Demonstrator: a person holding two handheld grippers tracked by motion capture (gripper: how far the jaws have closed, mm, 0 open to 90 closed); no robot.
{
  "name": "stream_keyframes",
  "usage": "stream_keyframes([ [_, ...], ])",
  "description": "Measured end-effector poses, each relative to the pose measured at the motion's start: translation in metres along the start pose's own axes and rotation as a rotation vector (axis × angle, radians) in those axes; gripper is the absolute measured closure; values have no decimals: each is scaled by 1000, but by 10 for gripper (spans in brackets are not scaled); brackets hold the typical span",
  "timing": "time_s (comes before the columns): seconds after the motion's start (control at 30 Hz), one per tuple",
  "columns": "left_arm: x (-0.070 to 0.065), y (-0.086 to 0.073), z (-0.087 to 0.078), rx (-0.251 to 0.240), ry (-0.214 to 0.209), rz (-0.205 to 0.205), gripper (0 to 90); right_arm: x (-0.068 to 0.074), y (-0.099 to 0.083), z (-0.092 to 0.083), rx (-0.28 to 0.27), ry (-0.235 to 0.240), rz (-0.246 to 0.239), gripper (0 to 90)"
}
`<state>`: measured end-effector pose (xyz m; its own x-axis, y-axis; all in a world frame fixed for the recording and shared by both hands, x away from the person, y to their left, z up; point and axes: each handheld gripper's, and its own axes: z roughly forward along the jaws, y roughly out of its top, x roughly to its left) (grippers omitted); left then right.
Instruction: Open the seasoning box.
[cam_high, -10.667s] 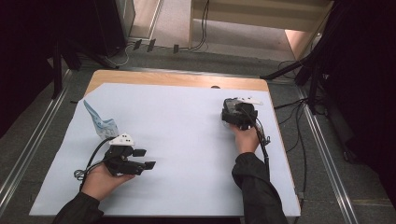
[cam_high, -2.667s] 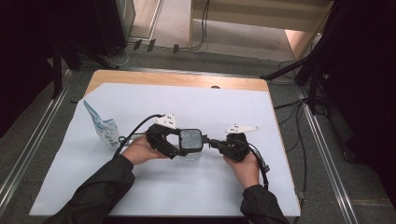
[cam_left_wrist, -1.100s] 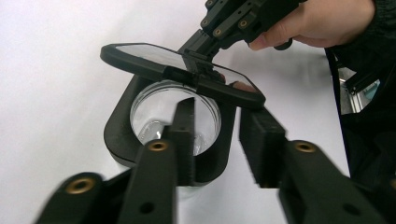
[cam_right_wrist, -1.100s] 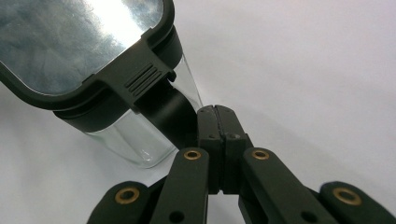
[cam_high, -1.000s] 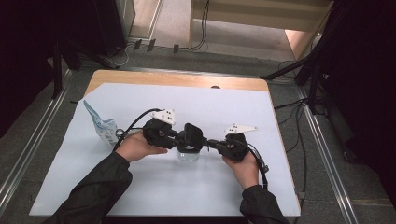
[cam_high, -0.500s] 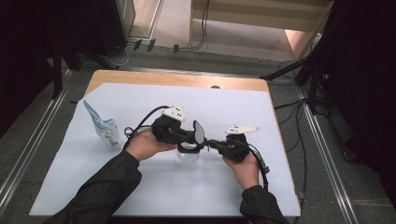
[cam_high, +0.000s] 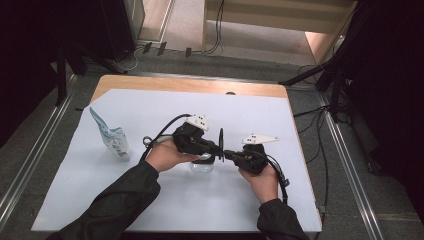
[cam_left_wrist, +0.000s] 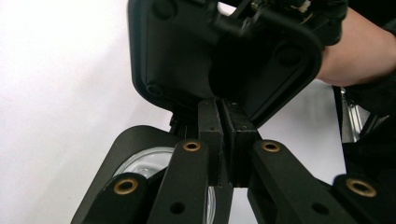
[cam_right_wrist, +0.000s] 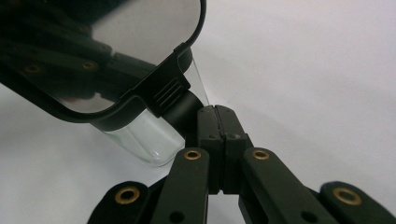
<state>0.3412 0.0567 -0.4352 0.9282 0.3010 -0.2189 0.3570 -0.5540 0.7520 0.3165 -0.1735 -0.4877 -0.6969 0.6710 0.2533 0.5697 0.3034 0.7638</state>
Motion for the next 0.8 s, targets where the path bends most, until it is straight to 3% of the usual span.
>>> stream_keyframes([
  [0.57,7,-2,10,-14,-10,-32,880,3,1,2,-2,-34,-16,900],
  [0.8,9,-3,7,-12,-13,-54,829,2,2,1,-8,-30,-23,891],
])
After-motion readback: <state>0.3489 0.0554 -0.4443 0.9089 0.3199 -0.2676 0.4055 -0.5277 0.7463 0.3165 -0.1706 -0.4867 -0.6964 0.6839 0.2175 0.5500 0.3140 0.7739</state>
